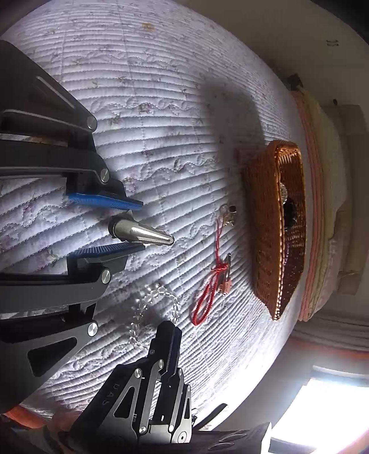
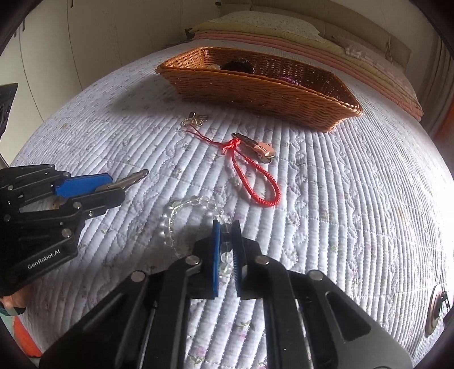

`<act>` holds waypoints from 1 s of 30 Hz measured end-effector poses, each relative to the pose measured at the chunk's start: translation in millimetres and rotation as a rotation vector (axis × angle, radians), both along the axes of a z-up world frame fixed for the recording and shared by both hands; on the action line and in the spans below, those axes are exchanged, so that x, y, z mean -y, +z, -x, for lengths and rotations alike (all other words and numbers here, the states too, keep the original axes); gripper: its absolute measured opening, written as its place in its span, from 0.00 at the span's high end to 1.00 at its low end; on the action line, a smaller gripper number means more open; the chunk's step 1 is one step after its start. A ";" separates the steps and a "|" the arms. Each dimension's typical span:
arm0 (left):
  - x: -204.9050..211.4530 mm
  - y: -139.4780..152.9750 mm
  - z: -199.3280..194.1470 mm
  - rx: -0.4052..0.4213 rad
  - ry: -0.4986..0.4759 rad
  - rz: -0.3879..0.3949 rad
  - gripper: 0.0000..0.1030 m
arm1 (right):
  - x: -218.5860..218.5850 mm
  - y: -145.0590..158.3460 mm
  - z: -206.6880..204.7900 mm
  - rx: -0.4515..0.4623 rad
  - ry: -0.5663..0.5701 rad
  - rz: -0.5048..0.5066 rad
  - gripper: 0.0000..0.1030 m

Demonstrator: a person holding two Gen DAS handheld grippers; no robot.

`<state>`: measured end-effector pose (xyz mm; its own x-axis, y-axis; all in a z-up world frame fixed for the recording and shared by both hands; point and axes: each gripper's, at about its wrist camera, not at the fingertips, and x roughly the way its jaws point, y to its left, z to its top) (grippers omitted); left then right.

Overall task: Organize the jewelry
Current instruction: 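Carry the clip and bracelet into the basket and open both tools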

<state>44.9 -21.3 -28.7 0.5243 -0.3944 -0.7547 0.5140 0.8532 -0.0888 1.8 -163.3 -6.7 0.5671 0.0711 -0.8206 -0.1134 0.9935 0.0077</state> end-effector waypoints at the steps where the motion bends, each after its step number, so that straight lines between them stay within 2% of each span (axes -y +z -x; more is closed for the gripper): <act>1: -1.6 3.6 -0.3 0.008 0.002 0.010 0.79 | 2.0 4.2 0.7 0.007 -0.001 -0.014 0.94; 9: -0.3 60.4 -14.0 0.132 0.005 0.091 0.79 | 10.8 61.0 -0.4 0.128 -0.024 -0.005 0.94; 14: 7.8 97.3 -48.9 0.205 0.025 0.115 0.79 | 33.4 101.2 -24.7 0.211 -0.072 -0.018 0.94; 17: 16.3 110.2 -75.8 0.216 0.034 0.141 0.79 | 45.5 123.9 -49.3 0.274 -0.090 -0.008 0.94; 19: 21.6 113.0 -97.6 0.213 0.024 0.163 0.79 | 50.5 130.5 -73.2 0.293 -0.099 0.007 0.94; 23: 29.7 105.2 -139.8 0.160 0.030 0.211 0.79 | 59.1 124.0 -122.6 0.264 -0.109 0.001 0.94; 30: 53.5 79.3 -181.2 0.115 0.062 0.175 0.79 | 61.9 103.5 -178.3 0.221 -0.121 -0.040 0.94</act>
